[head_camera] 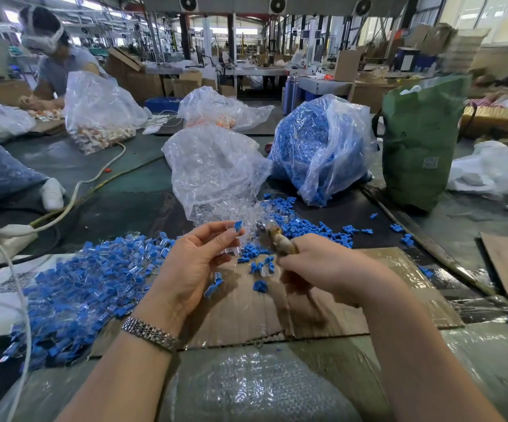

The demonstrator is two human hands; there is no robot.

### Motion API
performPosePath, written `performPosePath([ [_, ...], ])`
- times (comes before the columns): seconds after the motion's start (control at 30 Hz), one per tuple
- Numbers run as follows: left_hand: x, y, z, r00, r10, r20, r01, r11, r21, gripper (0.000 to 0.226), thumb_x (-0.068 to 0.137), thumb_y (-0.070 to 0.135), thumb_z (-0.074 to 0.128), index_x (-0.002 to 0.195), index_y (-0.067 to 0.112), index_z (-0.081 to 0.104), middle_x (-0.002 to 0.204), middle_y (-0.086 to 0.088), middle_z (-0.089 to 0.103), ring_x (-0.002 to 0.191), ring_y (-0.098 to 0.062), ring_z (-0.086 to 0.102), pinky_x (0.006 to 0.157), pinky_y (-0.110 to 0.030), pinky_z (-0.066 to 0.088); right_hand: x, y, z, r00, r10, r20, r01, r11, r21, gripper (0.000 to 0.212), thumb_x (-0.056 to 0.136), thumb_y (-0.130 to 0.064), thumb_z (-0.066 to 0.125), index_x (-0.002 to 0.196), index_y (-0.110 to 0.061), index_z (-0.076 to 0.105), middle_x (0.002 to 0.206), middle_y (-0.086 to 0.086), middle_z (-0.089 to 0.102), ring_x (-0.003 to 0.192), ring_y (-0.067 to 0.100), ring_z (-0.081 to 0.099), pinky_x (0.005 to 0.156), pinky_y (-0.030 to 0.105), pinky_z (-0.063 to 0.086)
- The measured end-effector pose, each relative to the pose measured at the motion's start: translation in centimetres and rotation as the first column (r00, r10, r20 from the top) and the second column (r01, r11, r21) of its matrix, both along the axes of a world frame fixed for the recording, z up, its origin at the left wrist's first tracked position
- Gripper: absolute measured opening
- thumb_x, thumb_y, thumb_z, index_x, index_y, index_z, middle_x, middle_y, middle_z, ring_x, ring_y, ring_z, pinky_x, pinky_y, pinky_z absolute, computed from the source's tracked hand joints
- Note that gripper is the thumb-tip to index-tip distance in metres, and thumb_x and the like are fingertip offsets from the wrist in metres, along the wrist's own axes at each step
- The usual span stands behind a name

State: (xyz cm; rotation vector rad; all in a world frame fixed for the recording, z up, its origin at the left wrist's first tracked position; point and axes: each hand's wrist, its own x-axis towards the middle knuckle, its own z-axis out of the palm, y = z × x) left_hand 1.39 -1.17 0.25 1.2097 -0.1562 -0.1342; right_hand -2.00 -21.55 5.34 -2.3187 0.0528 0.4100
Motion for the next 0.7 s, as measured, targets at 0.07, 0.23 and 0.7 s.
performPosePath([
  [0.07, 0.0, 0.0, -0.1, 1.0, 0.014, 0.006, -0.014, 1.0, -0.01, 0.019, 0.077, 0.021, 0.077, 0.095, 0.024, 0.082, 0.105, -0.006, 0.078, 0.091, -0.01, 0.073, 0.067, -0.017, 0.055, -0.3, 0.7, 0.7, 0.992, 0.097, -0.074, -0.084, 0.982, 0.169, 0.014, 0.102, -0.01, 0.048, 0.09, -0.004, 0.054, 0.082, 0.016, 0.072, 0.073, 0.026, 0.07, 0.078, 0.045, 0.058],
  [0.23, -0.1, -0.1, 0.1, 0.999, 0.016, 0.03, -0.015, 1.0, -0.014, 0.02, 0.075, 0.023, 0.078, 0.094, 0.024, 0.082, 0.099, -0.001, 0.079, 0.087, -0.008, 0.073, 0.068, -0.019, 0.056, -0.9, 1.8, 1.4, 0.979, 0.182, -0.089, -0.16, 0.965, 0.209, 0.014, 0.104, -0.013, 0.047, 0.097, -0.004, 0.056, 0.083, 0.01, 0.073, 0.075, 0.021, 0.071, 0.081, 0.042, 0.059],
  [0.7, -0.6, -0.6, 0.0, 0.992, 0.071, 0.109, -0.09, 0.979, 0.183, 0.02, 0.076, 0.023, 0.075, 0.095, 0.025, 0.082, 0.098, -0.006, 0.079, 0.082, -0.012, 0.071, 0.072, -0.02, 0.058, -0.9, 2.4, -0.5, 0.993, 0.115, 0.024, -0.117, 0.978, 0.172, 0.036, 0.106, -0.036, 0.047, 0.083, -0.009, 0.054, 0.067, 0.006, 0.063, 0.063, 0.027, 0.065, 0.074, 0.048, 0.059],
])
